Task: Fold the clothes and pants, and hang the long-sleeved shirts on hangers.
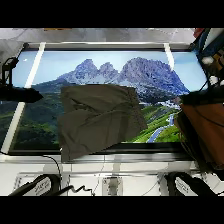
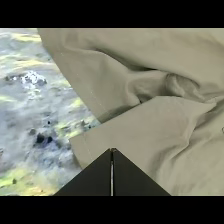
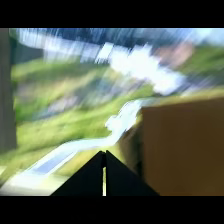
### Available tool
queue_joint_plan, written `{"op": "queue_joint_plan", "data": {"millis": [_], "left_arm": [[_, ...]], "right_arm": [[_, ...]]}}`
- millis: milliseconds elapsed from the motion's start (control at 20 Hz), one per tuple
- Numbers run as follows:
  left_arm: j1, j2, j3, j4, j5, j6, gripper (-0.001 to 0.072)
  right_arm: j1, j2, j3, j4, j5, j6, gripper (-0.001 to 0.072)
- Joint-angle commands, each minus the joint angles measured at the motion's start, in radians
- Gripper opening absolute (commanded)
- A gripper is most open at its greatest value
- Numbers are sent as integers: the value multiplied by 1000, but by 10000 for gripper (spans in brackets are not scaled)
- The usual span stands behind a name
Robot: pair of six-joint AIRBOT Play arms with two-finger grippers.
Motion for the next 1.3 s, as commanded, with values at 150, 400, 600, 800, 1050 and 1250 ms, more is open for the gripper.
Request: {"op": "queue_joint_plan", "data": {"millis": [150, 400, 600, 800, 1050, 1250], "left_arm": [[1, 1, 0, -4, 0, 0, 6], [1, 1, 0, -115, -14, -29, 6], [1, 1, 0, -214, -16, -39, 6], [1, 0, 0, -211, -15, -37, 6], [1, -20, 0, -211, -18, -38, 6], [1, -47, -1, -210, -34, -38, 193]], "right_arm": [[-178, -103, -408, 520, -187, -149, 474], [-121, -319, -466, 644, -226, -147, 505], [-114, -468, -466, 681, -196, -166, 586], [-113, -498, -463, 782, -218, -234, 585], [-101, -562, -390, 772, -138, -228, 580], [-38, -616, -362, 757, -138, -231, 536]]}}
